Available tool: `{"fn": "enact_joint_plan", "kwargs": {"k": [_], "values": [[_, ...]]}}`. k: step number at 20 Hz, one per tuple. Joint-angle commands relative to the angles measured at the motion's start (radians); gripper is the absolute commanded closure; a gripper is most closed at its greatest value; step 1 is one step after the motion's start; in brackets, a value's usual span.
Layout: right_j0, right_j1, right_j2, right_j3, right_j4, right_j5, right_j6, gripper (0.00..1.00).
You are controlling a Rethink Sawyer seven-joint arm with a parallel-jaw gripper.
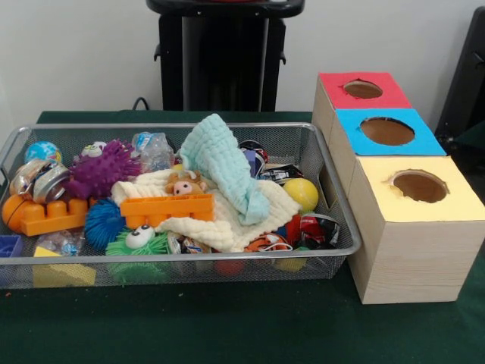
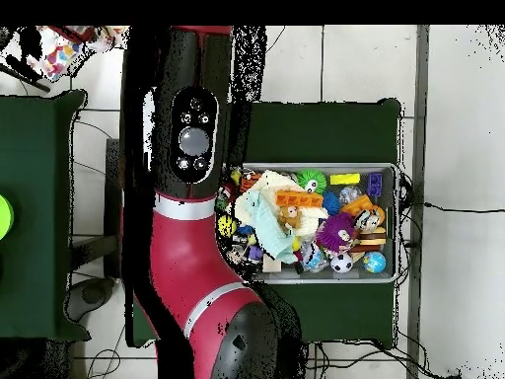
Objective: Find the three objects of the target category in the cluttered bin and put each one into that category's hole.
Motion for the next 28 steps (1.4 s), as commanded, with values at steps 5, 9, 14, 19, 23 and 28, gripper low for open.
{"fn": "enact_joint_plan", "kwargs": {"k": [5, 9, 14, 19, 23, 28], "values": [[-0.055, 0.079, 0.155, -0.173, -0.142, 0.070, -0.375, 1.00], [-0.037, 0.132, 0.070, -0.100, 0.056, 0.020, -0.226, 1.00], [-0.036, 0.161, 0.008, -0.008, 0.132, -0.064, -0.187, 1.00], [-0.008, 0.154, 0.009, -0.053, 0.130, -0.082, -0.194, 1.00], [0.028, 0.145, 0.063, -0.125, 0.063, -0.092, -0.188, 1.00], [0.064, 0.159, 0.166, -0.179, -0.078, -0.135, -0.233, 1.00]]}}
